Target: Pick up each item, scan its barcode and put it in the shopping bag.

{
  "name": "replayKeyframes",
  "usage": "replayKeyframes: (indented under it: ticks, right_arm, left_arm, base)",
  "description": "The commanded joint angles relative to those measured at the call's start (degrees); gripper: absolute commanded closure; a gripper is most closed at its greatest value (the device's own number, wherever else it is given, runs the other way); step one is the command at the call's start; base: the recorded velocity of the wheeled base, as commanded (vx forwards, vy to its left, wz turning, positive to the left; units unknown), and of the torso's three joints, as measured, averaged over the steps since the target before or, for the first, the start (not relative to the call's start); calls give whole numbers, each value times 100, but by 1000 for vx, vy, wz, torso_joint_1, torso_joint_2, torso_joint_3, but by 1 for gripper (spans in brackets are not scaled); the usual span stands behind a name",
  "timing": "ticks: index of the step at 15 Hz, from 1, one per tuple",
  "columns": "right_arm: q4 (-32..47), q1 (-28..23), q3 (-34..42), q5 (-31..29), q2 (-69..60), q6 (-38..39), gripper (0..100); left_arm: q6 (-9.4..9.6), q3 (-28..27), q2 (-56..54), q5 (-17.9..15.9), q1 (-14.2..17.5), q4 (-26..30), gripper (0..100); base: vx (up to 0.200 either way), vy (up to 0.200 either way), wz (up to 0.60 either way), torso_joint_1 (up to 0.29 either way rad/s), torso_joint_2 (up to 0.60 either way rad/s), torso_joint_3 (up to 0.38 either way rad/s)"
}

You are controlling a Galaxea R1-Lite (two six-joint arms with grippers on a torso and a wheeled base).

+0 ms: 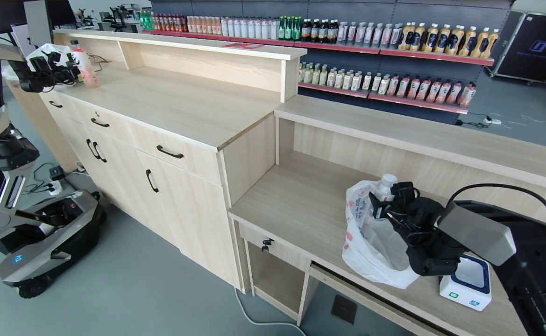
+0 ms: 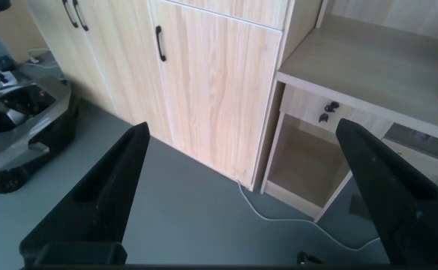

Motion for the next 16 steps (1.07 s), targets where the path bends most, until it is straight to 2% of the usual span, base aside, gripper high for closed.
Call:
replayKeyframes:
  ticks: [1,4,5,8,11,14,16]
  right_arm:
    - [19,-10,-11,0,125,-17,100]
    - [19,-10,6,0,177,-17,100]
    - [36,-10,-2,0,169,-25,0]
    - [115,-1,24,0,-113,-8,0]
    - [625,34,472,0,-1264,18,0]
    - [1240,-1,2248,18,-3224,-52,0]
    - [1706,-256,3346,114,-4498,-412,0]
  left_arm:
    - [-1,0,-2,1,-1,-1,0]
    - [-1,0,-2,1,-1,-1,0]
    - [-1,0,-2,1,-1,-1,0]
    - [-1,0,-2,1,-1,-1,0]
    - [-1,0,-2,1,-1,-1,0]
    - [-1,0,-2,1,-1,-1,0]
    - [-1,0,-2,1,-1,-1,0]
  base:
    - [0,0,0,0,0,0]
    - [0,0,0,0,0,0]
    - [0,0,0,0,0,0]
    - [0,0,0,0,0,0]
    - [0,0,0,0,0,0]
    - [0,0,0,0,0,0]
    - [0,0,0,0,0,0]
